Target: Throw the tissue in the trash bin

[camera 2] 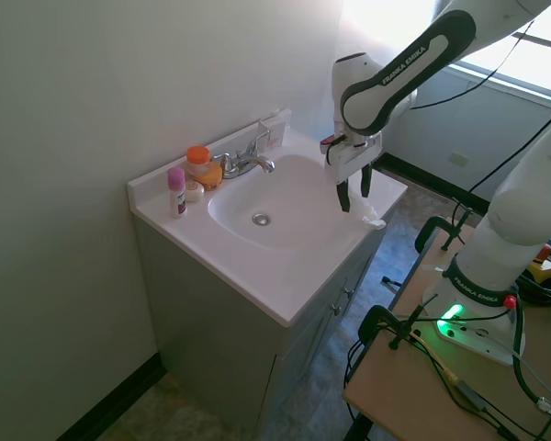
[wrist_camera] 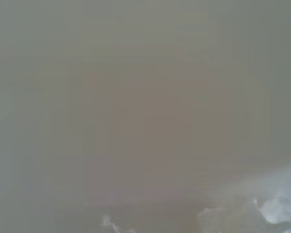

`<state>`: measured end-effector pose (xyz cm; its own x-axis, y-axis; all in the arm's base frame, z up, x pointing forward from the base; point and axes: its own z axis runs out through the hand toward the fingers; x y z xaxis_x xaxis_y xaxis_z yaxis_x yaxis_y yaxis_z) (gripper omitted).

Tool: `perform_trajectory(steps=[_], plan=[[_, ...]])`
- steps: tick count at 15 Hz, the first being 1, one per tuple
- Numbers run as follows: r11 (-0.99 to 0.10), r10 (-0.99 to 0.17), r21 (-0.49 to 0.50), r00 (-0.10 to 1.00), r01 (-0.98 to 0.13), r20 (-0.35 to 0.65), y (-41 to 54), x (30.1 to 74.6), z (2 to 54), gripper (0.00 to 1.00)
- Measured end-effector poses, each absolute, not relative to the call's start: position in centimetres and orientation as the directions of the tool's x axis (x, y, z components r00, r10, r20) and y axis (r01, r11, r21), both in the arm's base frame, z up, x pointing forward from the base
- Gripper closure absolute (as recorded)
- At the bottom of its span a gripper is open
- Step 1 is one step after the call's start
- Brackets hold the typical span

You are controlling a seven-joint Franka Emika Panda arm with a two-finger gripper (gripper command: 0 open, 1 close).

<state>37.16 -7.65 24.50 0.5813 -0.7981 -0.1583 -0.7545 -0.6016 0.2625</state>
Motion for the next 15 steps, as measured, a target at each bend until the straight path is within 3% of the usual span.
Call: perform_trajectory(steps=[15], plan=[[-0.615, -0.788, 0.246, 0.6, -0.75, -0.14, -7.42, 37.65, 24.53, 1.0]])
